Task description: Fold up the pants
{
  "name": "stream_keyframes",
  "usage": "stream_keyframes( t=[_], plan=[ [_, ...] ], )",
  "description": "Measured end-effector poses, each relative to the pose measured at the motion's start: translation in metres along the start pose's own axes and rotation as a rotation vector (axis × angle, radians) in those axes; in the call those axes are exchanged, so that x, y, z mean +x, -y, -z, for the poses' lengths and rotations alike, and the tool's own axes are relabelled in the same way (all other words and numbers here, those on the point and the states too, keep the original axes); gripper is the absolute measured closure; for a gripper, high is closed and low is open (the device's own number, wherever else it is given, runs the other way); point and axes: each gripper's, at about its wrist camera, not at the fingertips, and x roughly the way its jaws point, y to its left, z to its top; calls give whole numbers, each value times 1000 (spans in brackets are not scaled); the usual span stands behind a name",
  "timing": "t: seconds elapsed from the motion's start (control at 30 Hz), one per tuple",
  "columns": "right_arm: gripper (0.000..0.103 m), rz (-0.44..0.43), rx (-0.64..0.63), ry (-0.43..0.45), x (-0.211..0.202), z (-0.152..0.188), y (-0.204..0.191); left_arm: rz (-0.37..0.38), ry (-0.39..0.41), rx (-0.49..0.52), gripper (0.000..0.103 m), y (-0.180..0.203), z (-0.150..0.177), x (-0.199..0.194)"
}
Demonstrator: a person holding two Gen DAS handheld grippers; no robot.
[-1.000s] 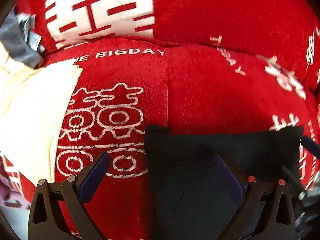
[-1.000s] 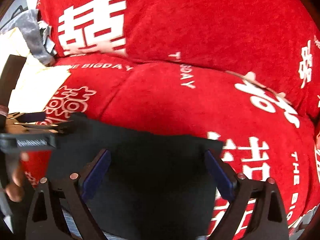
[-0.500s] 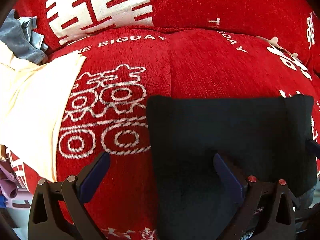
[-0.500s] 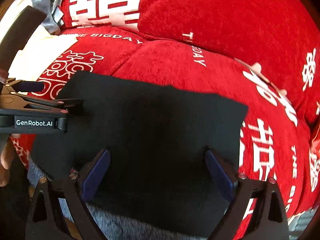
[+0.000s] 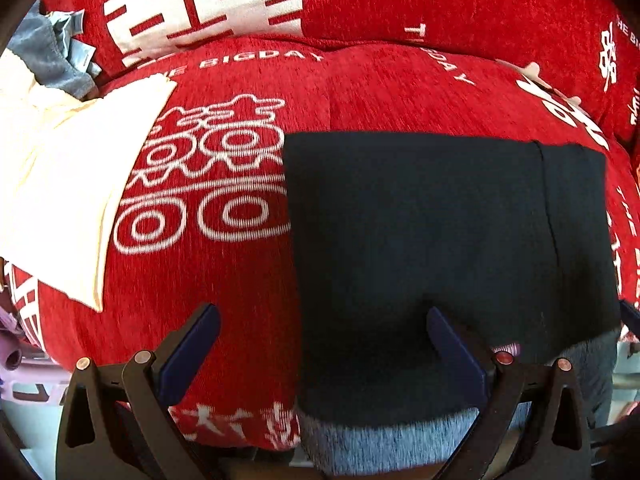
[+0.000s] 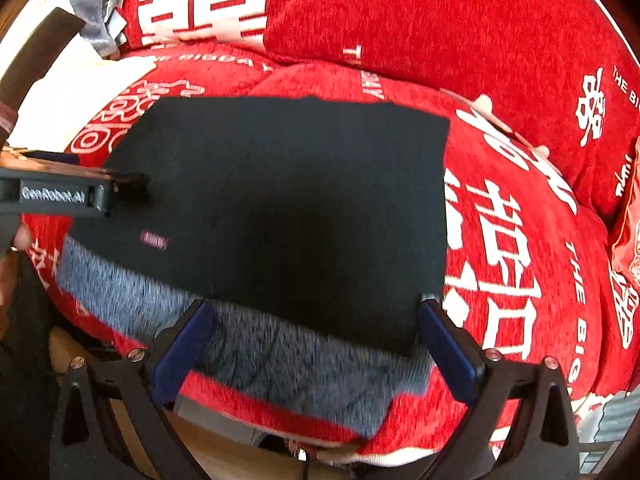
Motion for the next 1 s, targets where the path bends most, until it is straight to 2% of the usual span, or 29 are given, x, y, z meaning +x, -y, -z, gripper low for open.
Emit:
stream_keyframes(
  t=[0.1,0.2,0.27,0.4,0.6,0.7,0.83,1.0],
  plan=[
    [1,-6,-22,85,-25,4,-7,-6,18,18,0,1,12,-10],
    [1,-67,-74,123,-38,5,-19,8,11,16,0,1,22,-10],
    [1,-108,-98,91,-30,6,-27,13,3,13,0,1,25,-6],
    [1,-147,-62,-16,2,11,-27,31,-11,5,0,-1,26,-3],
    [1,-101,-53,36,-17,5,-25,14,-2,12,0,3,28,-9],
    [1,-96,-30,61,-22,-4,-16,27,-2,12,0,5,27,-12],
    [1,-71,-80,88,-16,-37,-7,24,-12,17,0,4,28,-7],
    [1,-124,31,42,16,-83,15,43,-22,-5,0,0,30,-2]
  ],
)
